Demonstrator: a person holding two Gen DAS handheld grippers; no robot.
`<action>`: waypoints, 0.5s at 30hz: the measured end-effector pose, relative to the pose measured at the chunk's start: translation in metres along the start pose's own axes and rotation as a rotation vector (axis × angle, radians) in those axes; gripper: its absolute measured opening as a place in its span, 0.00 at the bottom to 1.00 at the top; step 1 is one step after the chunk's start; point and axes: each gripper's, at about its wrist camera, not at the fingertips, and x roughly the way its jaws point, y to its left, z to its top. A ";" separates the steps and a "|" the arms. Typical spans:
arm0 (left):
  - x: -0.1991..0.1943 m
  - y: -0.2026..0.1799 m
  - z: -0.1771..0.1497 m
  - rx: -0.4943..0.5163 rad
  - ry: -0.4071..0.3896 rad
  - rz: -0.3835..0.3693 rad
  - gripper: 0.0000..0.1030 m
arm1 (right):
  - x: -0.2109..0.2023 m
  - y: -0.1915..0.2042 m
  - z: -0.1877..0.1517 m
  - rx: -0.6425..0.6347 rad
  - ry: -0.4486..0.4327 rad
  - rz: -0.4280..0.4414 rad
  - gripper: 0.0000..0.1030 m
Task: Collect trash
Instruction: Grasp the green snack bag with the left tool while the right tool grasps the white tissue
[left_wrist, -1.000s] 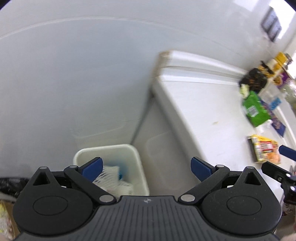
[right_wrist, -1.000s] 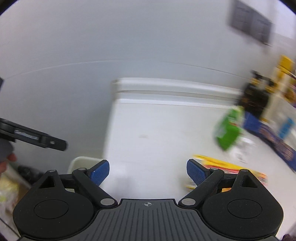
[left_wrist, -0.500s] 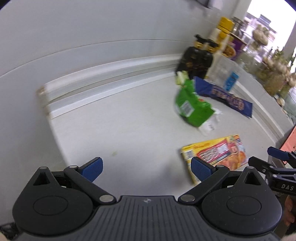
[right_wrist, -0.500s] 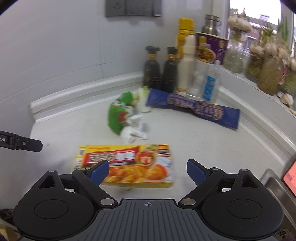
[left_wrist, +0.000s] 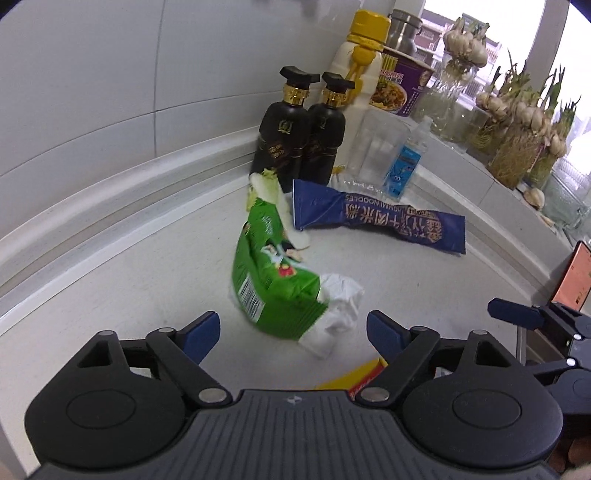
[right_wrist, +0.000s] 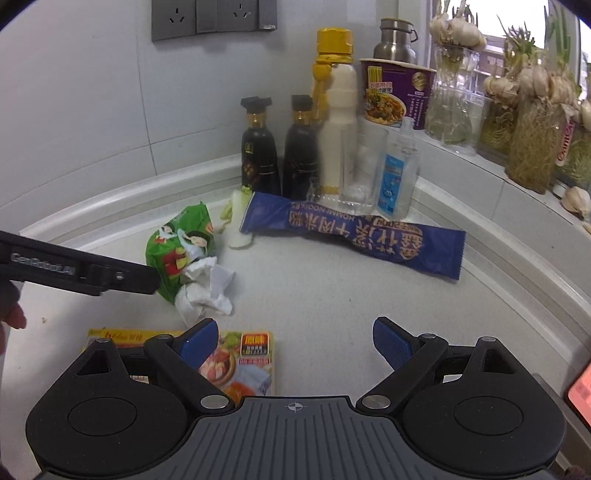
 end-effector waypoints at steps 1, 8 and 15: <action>0.003 -0.001 0.002 -0.003 -0.003 0.001 0.78 | 0.004 0.000 0.002 -0.004 0.000 0.007 0.90; 0.019 0.001 0.011 -0.019 -0.012 0.007 0.51 | 0.028 0.007 0.011 -0.037 0.019 0.066 0.90; 0.020 0.010 0.015 -0.041 -0.023 0.036 0.33 | 0.047 0.019 0.018 -0.047 0.044 0.149 0.89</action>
